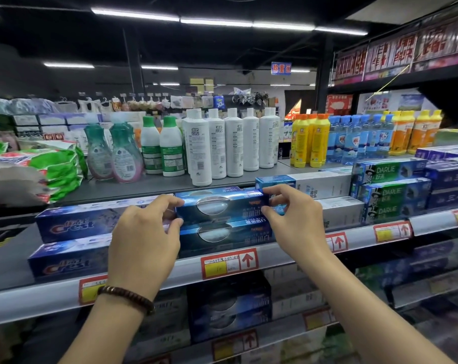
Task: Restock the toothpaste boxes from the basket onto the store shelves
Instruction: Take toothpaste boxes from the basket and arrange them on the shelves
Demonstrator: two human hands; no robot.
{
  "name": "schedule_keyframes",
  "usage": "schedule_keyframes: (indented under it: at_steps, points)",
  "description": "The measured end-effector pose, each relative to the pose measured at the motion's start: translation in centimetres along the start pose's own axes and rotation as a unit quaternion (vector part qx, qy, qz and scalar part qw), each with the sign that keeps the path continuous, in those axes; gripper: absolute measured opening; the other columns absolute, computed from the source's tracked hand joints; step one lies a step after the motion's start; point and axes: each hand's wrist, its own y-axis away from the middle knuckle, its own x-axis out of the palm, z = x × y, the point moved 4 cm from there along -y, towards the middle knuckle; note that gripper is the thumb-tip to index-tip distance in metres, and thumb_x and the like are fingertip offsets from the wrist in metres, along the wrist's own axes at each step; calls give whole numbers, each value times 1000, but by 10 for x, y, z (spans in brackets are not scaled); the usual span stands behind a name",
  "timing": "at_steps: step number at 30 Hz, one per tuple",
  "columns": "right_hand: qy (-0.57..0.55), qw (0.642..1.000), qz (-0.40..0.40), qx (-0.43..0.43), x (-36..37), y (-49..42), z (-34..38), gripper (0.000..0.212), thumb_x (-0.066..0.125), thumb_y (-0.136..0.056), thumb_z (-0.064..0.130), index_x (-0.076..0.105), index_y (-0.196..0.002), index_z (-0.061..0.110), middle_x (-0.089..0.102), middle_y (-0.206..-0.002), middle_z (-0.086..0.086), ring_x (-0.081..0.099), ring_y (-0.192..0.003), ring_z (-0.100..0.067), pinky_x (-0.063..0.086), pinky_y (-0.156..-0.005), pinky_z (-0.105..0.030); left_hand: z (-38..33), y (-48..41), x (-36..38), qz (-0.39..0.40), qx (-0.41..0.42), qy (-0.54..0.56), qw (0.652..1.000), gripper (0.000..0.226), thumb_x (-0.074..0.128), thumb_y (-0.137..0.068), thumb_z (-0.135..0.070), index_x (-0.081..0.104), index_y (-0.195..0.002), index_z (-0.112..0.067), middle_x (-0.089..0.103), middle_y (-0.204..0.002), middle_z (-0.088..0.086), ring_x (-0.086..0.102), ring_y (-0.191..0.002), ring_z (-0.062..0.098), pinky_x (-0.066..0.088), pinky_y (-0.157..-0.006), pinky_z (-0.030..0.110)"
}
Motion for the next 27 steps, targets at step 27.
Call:
schedule_keyframes:
  at_steps: [27]
  points:
    - [57, 997, -4, -51, -3, 0, -1, 34, 78, -95, 32, 68, -125, 43, 69, -86, 24, 55, -98, -18, 50, -85, -42, 26, -35, -1, 160, 109, -185, 963, 57, 55, -89, -75, 49, -142, -53, 50, -140, -38, 29, -121, 10, 13, -83, 39]
